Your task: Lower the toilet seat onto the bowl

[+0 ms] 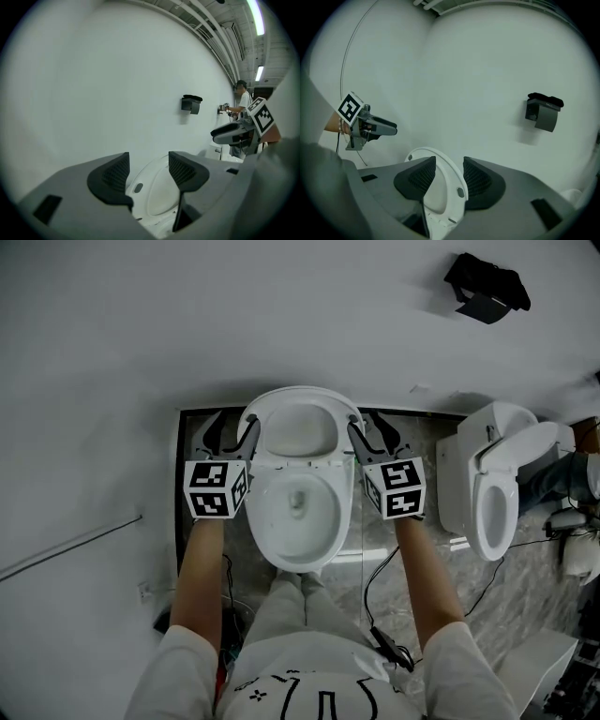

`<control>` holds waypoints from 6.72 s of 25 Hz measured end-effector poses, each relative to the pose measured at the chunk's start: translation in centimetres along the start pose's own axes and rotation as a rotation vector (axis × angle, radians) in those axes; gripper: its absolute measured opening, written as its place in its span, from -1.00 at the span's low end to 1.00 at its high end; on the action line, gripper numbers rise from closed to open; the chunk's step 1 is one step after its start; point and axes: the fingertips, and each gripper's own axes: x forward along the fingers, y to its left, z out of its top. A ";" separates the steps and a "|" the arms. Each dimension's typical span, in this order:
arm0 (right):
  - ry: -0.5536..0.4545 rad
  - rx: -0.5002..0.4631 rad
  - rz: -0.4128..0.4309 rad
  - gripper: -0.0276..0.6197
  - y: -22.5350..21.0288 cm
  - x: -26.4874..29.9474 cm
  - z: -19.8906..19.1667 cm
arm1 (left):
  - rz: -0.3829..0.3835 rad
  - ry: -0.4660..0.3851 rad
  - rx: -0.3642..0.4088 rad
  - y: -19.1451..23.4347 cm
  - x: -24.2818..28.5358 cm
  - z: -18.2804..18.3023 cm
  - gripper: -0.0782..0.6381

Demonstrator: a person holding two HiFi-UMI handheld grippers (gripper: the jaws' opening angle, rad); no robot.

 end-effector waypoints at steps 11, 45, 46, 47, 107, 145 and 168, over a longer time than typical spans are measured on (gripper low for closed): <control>0.094 -0.017 0.051 -0.35 -0.5 5.9 -3.8 | -0.001 0.100 0.014 0.5 4.4 -4.4 -0.19; 0.255 -0.110 -0.018 -0.66 -2.6 11.6 -8.1 | -0.070 0.319 0.333 2.5 11.2 -9.5 -0.58; 0.256 -0.108 -0.018 -0.66 -2.5 11.5 -8.1 | -0.074 0.320 0.335 2.5 11.1 -9.5 -0.58; 0.256 -0.103 -0.018 -0.66 -2.5 11.4 -8.1 | -0.078 0.322 0.335 2.5 11.0 -9.5 -0.59; 0.291 -0.195 0.143 -0.58 4.0 0.9 -11.4 | -0.280 0.436 0.437 -2.5 -0.2 -13.4 -0.55; 0.428 -0.231 0.474 -0.38 11.9 -8.3 -19.8 | -0.532 0.613 0.459 -7.7 -10.3 -21.8 -0.36; 0.541 -0.258 0.621 -0.21 15.4 -11.3 -26.4 | -0.641 0.772 0.469 -10.4 -14.1 -28.1 -0.22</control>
